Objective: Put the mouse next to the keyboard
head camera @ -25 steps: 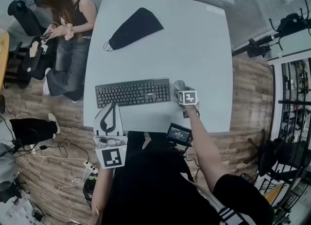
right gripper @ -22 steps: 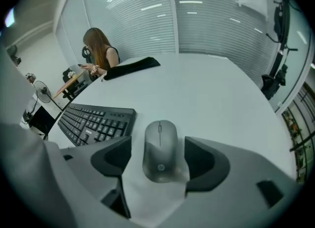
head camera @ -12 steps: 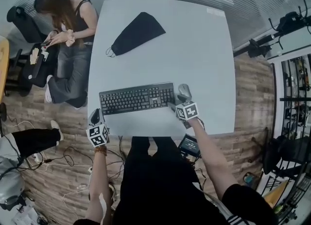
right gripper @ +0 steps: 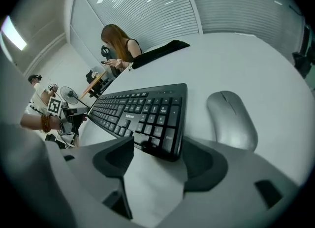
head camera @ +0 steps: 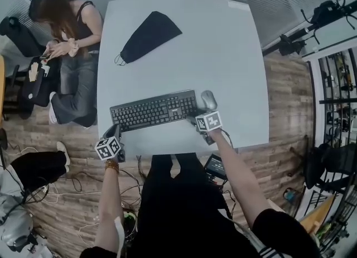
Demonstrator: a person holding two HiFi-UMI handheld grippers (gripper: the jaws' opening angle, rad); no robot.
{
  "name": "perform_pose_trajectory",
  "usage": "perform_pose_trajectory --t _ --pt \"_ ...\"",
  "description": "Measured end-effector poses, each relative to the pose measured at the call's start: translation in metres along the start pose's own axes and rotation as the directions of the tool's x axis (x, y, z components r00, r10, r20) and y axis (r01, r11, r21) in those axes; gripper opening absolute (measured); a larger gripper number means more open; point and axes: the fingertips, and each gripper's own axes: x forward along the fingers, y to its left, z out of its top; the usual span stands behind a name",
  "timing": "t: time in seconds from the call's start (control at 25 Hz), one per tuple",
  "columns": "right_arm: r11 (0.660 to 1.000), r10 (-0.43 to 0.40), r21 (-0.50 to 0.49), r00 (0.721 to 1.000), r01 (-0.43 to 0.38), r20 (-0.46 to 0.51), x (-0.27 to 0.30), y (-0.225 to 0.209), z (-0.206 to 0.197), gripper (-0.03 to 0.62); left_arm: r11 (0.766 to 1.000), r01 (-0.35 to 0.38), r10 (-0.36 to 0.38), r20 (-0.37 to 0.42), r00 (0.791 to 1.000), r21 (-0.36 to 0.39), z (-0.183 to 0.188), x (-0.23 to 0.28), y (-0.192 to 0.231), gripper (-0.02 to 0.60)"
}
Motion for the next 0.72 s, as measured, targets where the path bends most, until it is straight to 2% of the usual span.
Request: perform_pose_trajectory --t 0.08,0.52,0.64,0.72 --pt "1.000 -0.003 -0.005 1.000 0.003 -0.007 0.002 0.002 -0.001 0.307 1.000 -0.007 0.008 -0.023 1.000 0.029 0.001 0.004 -0.004 0.063" --pt "0.998 -0.007 0.056 1.000 0.008 -0.009 0.002 0.002 -0.001 0.316 0.999 -0.014 0.015 -0.029 0.999 0.044 0.002 0.007 -0.004 0.063" --pt "0.999 -0.005 0.044 1.000 0.006 -0.025 0.000 -0.002 0.001 0.314 0.997 -0.041 0.041 -0.006 0.999 0.069 0.005 0.007 -0.005 0.063" --pt "1.000 -0.025 0.016 1.000 0.025 0.009 -0.010 -0.006 0.011 0.311 0.993 -0.068 0.064 0.043 0.997 0.096 0.014 0.001 -0.012 0.063"
